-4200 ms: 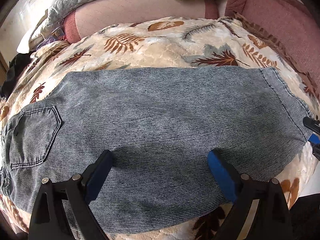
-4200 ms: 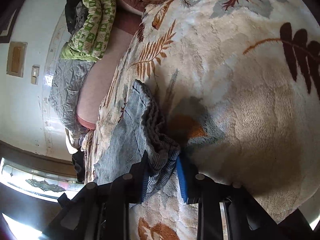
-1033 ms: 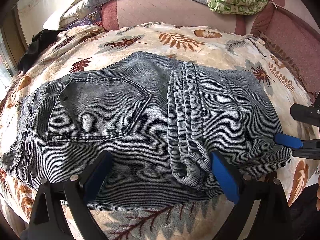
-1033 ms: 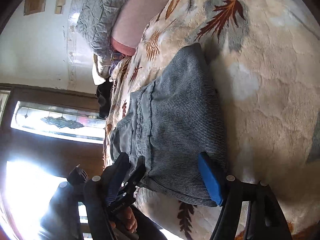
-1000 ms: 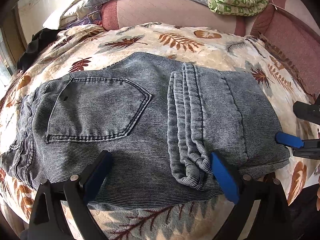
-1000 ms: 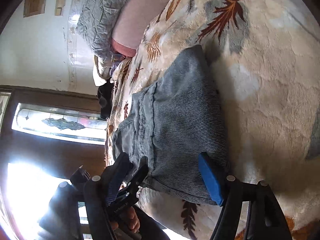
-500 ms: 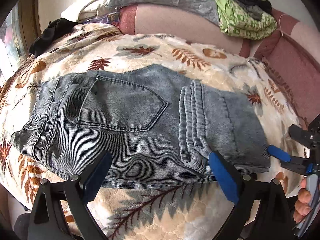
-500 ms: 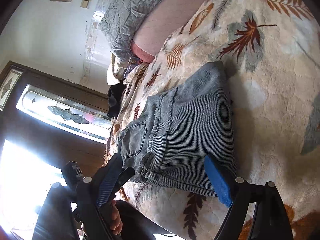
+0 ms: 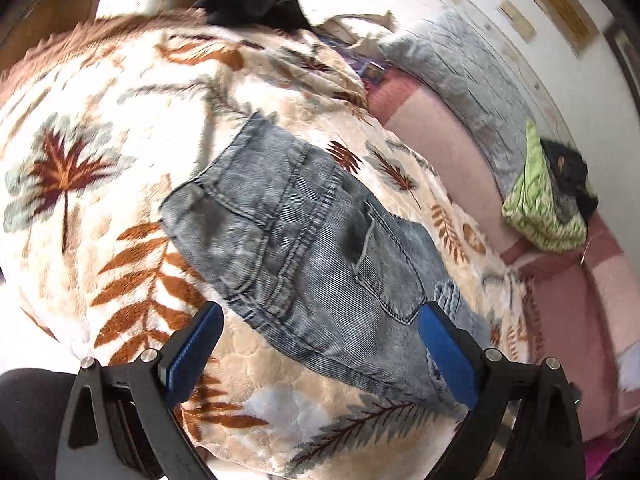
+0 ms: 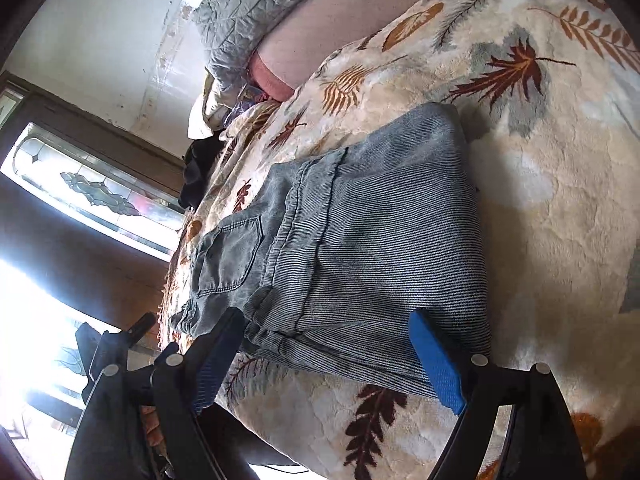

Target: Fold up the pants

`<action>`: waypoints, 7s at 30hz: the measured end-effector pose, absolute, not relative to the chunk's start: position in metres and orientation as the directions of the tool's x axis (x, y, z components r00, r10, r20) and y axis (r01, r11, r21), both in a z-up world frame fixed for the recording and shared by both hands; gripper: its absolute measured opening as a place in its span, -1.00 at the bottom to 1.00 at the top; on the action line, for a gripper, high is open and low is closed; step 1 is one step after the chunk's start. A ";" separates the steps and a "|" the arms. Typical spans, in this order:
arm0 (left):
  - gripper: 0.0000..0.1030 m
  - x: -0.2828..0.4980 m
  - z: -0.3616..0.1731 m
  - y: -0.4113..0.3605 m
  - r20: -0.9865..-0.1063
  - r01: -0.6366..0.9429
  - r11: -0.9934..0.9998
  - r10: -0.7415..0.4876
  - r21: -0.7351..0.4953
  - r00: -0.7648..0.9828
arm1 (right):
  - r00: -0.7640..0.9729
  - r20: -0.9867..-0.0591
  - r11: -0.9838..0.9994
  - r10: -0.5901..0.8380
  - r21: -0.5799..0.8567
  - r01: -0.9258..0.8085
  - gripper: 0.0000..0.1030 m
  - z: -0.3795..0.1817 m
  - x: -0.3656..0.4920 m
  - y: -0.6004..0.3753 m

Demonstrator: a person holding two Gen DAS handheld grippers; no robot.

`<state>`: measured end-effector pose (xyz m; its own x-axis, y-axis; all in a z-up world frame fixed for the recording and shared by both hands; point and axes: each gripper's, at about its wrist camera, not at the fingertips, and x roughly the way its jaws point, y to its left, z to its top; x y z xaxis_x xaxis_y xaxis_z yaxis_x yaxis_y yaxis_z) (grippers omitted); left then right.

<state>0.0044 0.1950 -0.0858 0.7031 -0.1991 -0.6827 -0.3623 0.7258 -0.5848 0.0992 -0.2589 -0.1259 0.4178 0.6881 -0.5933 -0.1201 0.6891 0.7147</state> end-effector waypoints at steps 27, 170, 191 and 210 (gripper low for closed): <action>0.02 0.034 -0.137 0.262 -0.567 -0.399 0.440 -0.365 -0.804 0.739 | 0.469 -0.605 0.737 0.643 0.655 -0.165 0.67 -0.114 0.096 -0.250; 0.65 0.094 -0.074 0.079 -0.704 -0.128 0.923 -0.181 -0.362 0.687 | 0.354 -0.707 0.681 0.613 0.699 0.217 -0.68 -0.116 0.172 -0.255; 0.65 0.087 -0.058 0.042 -0.723 -0.017 0.967 -0.178 -0.254 0.668 | 0.470 -0.694 0.714 0.546 0.679 0.174 -0.73 -0.123 0.080 -0.277; 0.65 0.083 -0.072 0.016 -0.795 0.018 0.999 -0.048 -0.046 0.604 | 0.412 -0.631 0.735 0.658 0.656 -0.170 0.20 -0.036 0.196 -0.220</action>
